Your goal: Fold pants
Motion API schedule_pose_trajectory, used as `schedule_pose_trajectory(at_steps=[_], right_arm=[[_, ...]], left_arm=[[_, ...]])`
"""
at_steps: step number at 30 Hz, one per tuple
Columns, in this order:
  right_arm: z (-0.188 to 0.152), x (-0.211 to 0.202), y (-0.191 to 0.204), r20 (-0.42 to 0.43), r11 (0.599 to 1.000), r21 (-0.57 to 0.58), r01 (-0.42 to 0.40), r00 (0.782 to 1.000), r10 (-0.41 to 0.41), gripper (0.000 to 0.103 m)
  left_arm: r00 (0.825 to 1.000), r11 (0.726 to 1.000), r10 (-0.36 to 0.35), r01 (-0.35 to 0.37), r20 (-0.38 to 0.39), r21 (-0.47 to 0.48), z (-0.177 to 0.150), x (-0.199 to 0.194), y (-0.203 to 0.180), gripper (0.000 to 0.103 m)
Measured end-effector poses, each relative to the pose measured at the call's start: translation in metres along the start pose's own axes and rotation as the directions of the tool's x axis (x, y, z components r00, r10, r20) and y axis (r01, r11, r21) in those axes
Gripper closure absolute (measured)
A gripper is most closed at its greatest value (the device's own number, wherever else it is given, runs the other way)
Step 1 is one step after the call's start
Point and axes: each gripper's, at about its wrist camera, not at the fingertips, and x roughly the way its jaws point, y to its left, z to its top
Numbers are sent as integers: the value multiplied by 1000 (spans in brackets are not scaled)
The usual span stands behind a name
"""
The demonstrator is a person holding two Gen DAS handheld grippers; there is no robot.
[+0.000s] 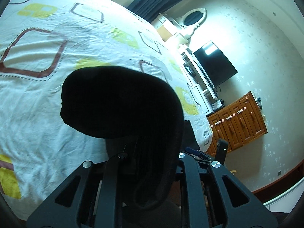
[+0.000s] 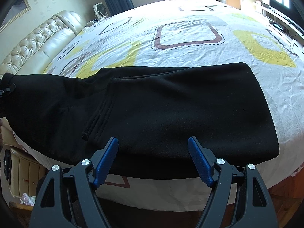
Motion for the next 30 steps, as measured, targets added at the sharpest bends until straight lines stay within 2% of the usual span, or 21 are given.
schedule_pose_trajectory(at_steps=[7,11,16,19,22,24,29,30], right_arm=[[7,-17,-31,84,987,160,4,996,-18,28],[13,-30,-59,146,963,268,17,988,-58,28],[14,-41,-96,193,921,389,29,975,-112,28],[12,-42,-115,197,896,444,16,974,-115,28],[10,-37,-130,188,872,489,-12,978,-92,28],[9,-36,-136,195,861,507,-35,978,-75,28],[6,-33,-147,214,829,549,-101,977,-22,28],[5,-33,-150,221,818,561,-126,975,-1,28]], left_arm=[[995,988,-36,49,-90,145,11,89,-96,88],[983,983,-39,70,-181,171,4,157,-128,88],[965,978,49,6,-257,209,-11,236,-145,88],[953,976,104,-43,-284,212,-23,272,-146,88],[939,963,176,-102,-295,249,-36,297,-147,86],[934,959,191,-112,-302,260,-45,305,-150,79],[944,961,148,-66,-295,269,-50,299,-165,49],[947,961,131,-49,-292,274,-50,295,-169,47]])
